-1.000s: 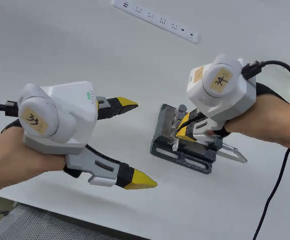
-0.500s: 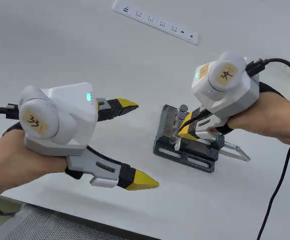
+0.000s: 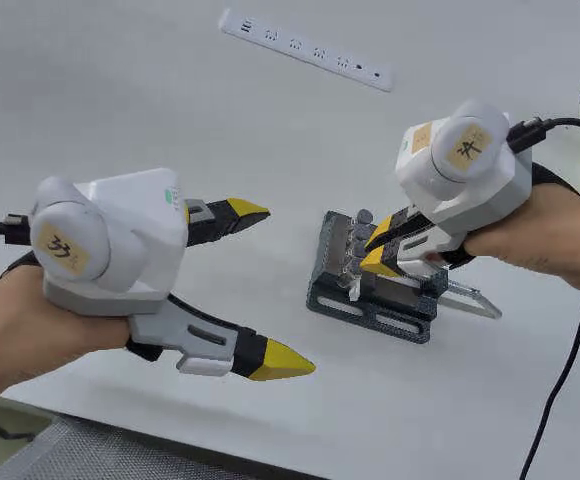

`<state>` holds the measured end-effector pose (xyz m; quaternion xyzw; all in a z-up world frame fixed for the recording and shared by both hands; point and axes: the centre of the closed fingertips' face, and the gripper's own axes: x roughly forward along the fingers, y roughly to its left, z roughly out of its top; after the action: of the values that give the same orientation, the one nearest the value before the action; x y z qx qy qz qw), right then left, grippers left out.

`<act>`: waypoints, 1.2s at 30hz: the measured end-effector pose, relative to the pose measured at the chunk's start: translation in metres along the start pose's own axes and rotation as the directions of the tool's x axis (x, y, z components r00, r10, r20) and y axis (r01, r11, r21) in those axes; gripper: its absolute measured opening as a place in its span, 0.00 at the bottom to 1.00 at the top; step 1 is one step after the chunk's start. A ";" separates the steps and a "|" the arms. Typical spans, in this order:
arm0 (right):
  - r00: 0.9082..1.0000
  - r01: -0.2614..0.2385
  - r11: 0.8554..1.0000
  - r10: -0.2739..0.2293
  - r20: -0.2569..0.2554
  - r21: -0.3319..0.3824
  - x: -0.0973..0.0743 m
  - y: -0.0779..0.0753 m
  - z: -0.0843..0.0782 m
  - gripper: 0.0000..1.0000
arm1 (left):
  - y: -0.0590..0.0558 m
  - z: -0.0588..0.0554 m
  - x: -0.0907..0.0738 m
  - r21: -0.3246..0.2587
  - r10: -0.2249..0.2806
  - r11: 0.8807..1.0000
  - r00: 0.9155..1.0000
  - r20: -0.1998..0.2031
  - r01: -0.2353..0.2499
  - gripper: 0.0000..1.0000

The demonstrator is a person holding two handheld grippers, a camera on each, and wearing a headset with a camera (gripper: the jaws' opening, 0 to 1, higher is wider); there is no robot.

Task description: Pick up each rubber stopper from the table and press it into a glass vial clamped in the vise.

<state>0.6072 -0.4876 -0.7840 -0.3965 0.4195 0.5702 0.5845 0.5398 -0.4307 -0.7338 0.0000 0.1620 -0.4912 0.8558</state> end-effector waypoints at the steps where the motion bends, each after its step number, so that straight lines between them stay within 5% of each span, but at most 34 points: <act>1: 1.000 0.005 1.000 -0.005 0.007 0.005 -0.002 0.000 0.000 0.09 | 0.000 0.000 0.000 0.001 0.000 1.000 1.000 -0.001 0.000 0.92; 11: 0.994 0.057 0.996 -0.062 0.095 0.062 -0.027 -0.005 -0.008 0.16 | -0.003 0.001 -0.002 0.021 -0.003 1.000 1.000 -0.025 0.003 0.94; 22: 0.970 0.110 0.980 -0.142 0.197 0.164 -0.050 -0.003 -0.033 0.28 | -0.005 0.002 -0.004 0.024 0.009 1.000 0.999 -0.041 -0.008 0.98; 29: 0.936 0.130 0.953 -0.208 0.283 0.273 -0.061 0.000 -0.057 0.37 | -0.002 -0.001 -0.006 0.028 0.025 0.999 0.998 -0.064 -0.023 0.99; 35: 0.884 0.156 0.915 -0.297 0.361 0.372 -0.071 0.001 -0.085 0.46 | -0.002 -0.004 -0.005 0.058 0.038 0.998 0.995 -0.088 -0.033 0.99; 36: 0.881 0.153 0.911 -0.301 0.364 0.384 -0.072 0.003 -0.093 0.48 | -0.002 -0.004 -0.005 0.060 0.040 0.998 0.995 -0.092 -0.035 0.99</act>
<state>0.6012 -0.5995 -0.7470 -0.2051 0.3284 0.4855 0.7838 0.5344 -0.4274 -0.7359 0.0509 0.1874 -0.4791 0.8560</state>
